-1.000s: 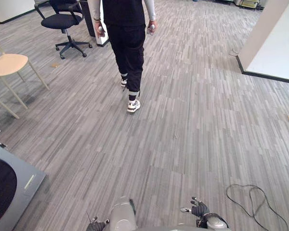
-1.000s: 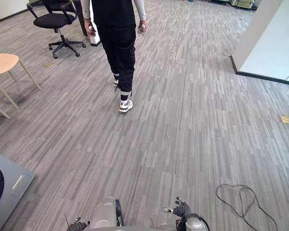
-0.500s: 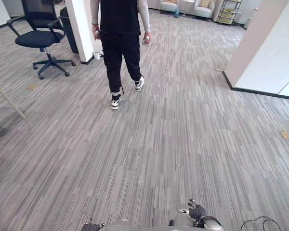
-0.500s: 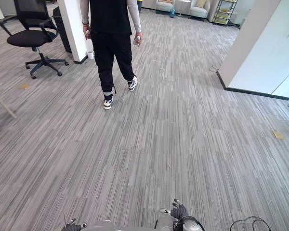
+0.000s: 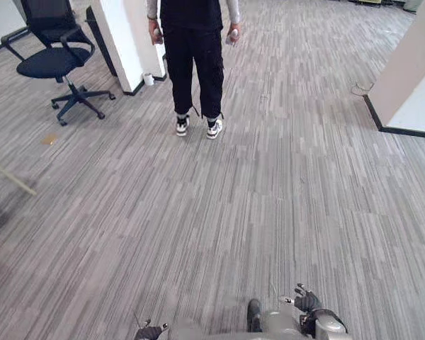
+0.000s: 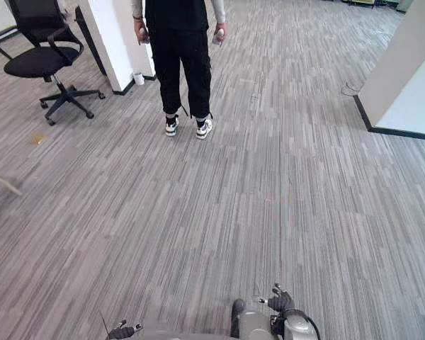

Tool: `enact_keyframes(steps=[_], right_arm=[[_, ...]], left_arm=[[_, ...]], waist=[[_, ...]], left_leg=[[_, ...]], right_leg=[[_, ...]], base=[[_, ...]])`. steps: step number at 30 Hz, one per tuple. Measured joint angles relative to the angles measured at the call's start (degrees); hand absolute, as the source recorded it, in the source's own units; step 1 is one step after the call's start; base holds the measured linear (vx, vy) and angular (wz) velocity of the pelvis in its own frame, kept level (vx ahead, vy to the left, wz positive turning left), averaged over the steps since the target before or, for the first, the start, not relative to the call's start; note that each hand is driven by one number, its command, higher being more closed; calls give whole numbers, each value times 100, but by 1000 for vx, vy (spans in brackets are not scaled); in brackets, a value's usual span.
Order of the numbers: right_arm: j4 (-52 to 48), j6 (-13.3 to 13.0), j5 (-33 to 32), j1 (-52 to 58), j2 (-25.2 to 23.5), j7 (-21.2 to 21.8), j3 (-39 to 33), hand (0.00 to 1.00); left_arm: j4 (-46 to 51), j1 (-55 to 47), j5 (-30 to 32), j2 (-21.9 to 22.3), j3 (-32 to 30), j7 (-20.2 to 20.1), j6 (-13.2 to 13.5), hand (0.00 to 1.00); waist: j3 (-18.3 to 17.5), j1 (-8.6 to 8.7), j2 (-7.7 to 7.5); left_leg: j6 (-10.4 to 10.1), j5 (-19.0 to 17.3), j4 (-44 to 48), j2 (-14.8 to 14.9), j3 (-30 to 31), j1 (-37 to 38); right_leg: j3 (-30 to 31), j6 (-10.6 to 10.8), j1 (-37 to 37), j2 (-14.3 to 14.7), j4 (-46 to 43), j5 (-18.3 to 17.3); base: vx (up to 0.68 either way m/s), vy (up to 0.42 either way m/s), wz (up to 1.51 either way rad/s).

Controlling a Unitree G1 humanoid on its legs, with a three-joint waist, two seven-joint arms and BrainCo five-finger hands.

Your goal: Organize washtable

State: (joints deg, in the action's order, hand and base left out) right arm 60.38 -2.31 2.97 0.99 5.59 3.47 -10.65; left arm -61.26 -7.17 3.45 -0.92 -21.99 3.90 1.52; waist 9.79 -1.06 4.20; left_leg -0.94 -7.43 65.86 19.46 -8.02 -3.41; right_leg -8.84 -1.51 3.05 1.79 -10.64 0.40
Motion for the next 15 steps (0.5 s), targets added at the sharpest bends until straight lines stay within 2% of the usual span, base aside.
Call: enact_keyframes(steps=[1, 2, 3, 4, 5, 6, 7, 9, 12, 13, 14, 15], right_arm=[[49, 46, -4, -5, 2, -6, 11, 0], [100, 42, -13, -6, 7, -46, 111, 0], [122, 33, -14, -2, -14, -85, 168, 0], [124, 29, -17, 10, -34, -90, 167, 0], [93, -8, -42, 56, 21, -89, 160, 0], [7, -12, -118, 15, 56, -117, 171, 0], [-12, -6, -137, 32, 26, -156, 169, 0], [-3, -15, -142, 166, -85, -214, 146, 0], [111, -5, -134, 181, -119, -205, 223, 0], [123, -6, -133, 182, -128, -205, 224, 0], [346, -8, -60, 680, -8, -195, 598, 0], [346, -8, -60, 680, -8, -195, 598, 0]], left_arm=[[11, -18, 0, -16, 5, 4, 3, 0], [37, -34, 0, -49, 67, 14, 22, 0], [52, -39, -2, -101, 252, 24, 29, 0], [67, -43, -2, -127, 330, 31, 33, 0], [109, -72, -51, -140, 462, 43, 45, 0], [47, -3, -48, -123, 559, 41, 36, 0], [46, -20, -51, -154, 606, 44, 45, 0], [21, 7, 0, -387, 797, 60, 46, 0], [-67, 59, 136, -515, 913, 34, 38, 0], [-74, 64, 153, -523, 921, 30, 37, 0], [-398, -215, 286, -620, 1241, 6, 26, 0], [-398, -215, 286, -620, 1241, 6, 26, 0]], waist=[[64, 11, -106], [98, 11, -155], [103, 20, -185], [91, 25, -200], [31, 32, -142], [74, 24, 28], [39, 40, -61], [-89, 112, -435], [-214, 54, -622], [-215, 47, -628], [-567, 171, -643], [-567, 171, -643]], left_leg=[[-159, -270, -30, -79, -8, -139], [-317, -518, -514, -200, -36, -267], [-443, -679, -1421, -272, -114, -378], [-454, -683, -2074, -292, -199, -348], [-540, -350, -3798, -388, -335, -246], [-450, -173, -4112, -399, -297, -275], [-442, -177, -4240, -521, -304, -207], [-326, -138, -4698, -992, -283, -23], [-250, -169, -4791, -1277, -311, 77], [-234, -179, -4796, -1311, -313, 115], [-164, 990, -7170, -1747, -411, 1277], [-164, 990, -7170, -1747, -412, 1277]], right_leg=[[14, -2, -364, -44, 209, -1], [88, -7, -712, -110, 379, -5], [121, 24, -939, -179, 498, -28], [117, 85, -961, -223, 520, -73], [77, 285, -967, -251, 533, -304], [139, 426, -964, -214, 402, -478], [153, 477, -959, -319, 348, -517], [96, 664, -871, -743, 182, -742], [95, 725, -938, -992, 191, -799], [100, 725, -991, -1015, 205, -799], [122, 864, -1192, -1183, 591, -700], [122, 864, -1192, -1183, 590, -700]], base=[[474, -109, -18], [414, -31, -19], [378, 5, -21], [339, 82, -34], [294, 132, -38], [230, 120, -33], [190, 110, -7], [230, 114, 27], [223, 125, 18], [111, 69, 5], [34, 21, 1], [0, 0, 0]])
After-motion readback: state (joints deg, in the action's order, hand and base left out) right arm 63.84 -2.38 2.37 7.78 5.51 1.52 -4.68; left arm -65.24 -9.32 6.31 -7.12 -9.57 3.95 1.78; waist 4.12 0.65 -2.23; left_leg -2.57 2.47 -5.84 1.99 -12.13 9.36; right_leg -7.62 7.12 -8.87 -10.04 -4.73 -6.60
